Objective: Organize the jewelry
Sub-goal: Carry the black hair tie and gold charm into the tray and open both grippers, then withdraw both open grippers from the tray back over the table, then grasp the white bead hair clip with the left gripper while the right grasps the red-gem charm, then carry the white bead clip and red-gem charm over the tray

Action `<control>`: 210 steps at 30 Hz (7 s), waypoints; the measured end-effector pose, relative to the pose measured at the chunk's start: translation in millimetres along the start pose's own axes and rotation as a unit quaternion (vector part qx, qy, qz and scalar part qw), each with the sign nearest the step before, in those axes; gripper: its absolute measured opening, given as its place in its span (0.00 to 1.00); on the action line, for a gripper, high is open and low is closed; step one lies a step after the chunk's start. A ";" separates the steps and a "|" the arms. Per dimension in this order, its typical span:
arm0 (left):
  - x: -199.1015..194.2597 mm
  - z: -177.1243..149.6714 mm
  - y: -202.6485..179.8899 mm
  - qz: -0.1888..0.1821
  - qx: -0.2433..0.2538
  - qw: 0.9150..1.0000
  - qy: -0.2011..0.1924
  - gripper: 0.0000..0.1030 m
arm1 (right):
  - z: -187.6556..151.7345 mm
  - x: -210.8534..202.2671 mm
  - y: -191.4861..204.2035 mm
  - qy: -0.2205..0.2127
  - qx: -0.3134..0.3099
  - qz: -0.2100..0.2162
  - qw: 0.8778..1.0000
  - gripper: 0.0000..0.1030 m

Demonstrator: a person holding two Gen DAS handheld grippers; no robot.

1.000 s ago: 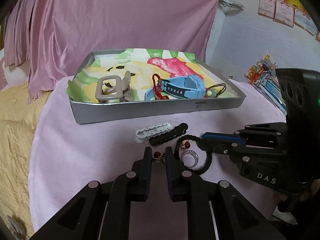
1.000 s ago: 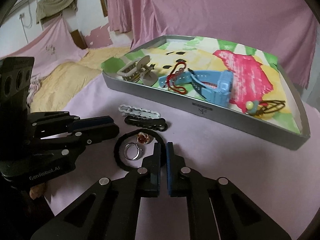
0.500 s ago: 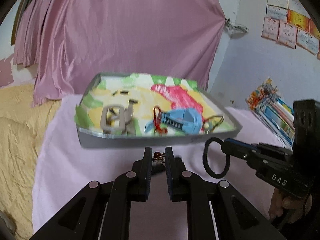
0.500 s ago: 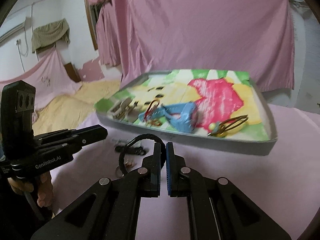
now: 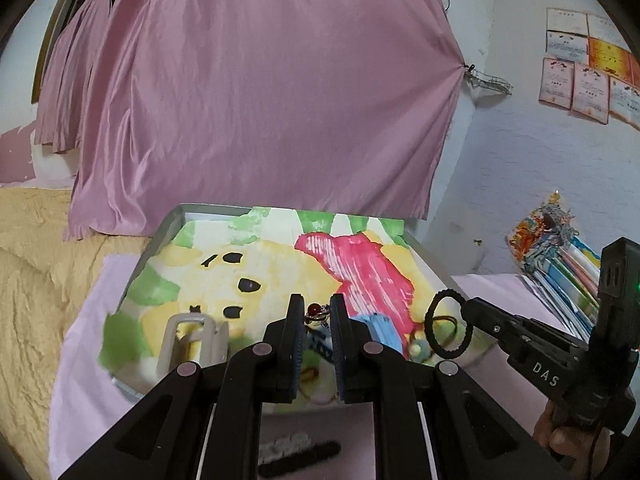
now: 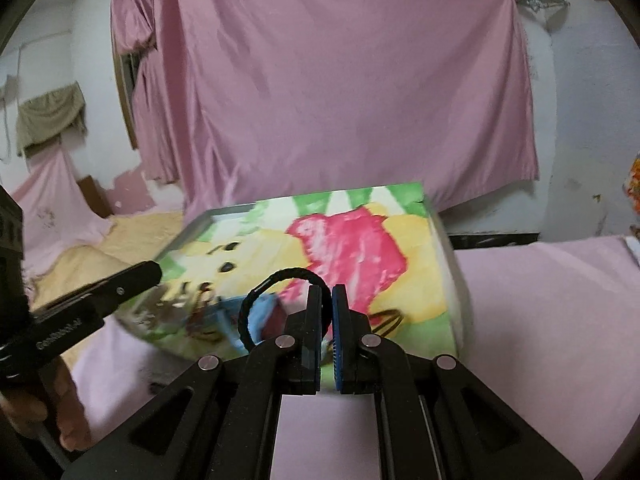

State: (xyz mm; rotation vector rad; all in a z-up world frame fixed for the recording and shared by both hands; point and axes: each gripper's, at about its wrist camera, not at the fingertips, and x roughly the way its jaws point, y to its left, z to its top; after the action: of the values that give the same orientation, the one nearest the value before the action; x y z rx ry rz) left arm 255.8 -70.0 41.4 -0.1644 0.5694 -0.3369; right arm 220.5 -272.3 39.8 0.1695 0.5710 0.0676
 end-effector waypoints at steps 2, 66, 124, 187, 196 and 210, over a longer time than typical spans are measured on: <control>9.6 0.4 -0.7 0.003 -0.001 1.000 0.007 0.12 | 1.9 8.7 0.9 0.005 -0.010 -0.018 1.000 0.04; -121.3 -58.6 13.2 0.064 0.038 0.989 -0.129 1.00 | -55.9 -114.0 22.8 -0.155 -0.029 0.012 0.987 0.96; -36.0 -63.6 74.4 -0.026 -0.005 0.990 0.139 0.53 | -71.4 1.4 108.1 0.169 -0.133 0.090 0.972 0.48; -71.7 -93.1 41.6 -0.027 -0.050 0.994 0.097 0.02 | -83.7 -23.5 50.2 0.149 -0.034 0.125 0.980 0.12; -86.9 -95.8 32.2 -0.011 -0.033 0.997 0.069 0.02 | -86.0 -29.0 42.2 0.136 -0.021 0.131 0.982 0.12; -75.3 -47.8 3.1 -0.028 -0.005 1.000 -0.001 0.02 | -38.4 -34.9 24.4 0.054 -0.024 0.111 0.992 0.12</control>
State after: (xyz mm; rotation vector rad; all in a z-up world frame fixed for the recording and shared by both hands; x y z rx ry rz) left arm 170.7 -43.1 38.5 -0.1904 0.5663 -0.3875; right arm 169.9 -246.7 31.0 0.1819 0.6566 0.3071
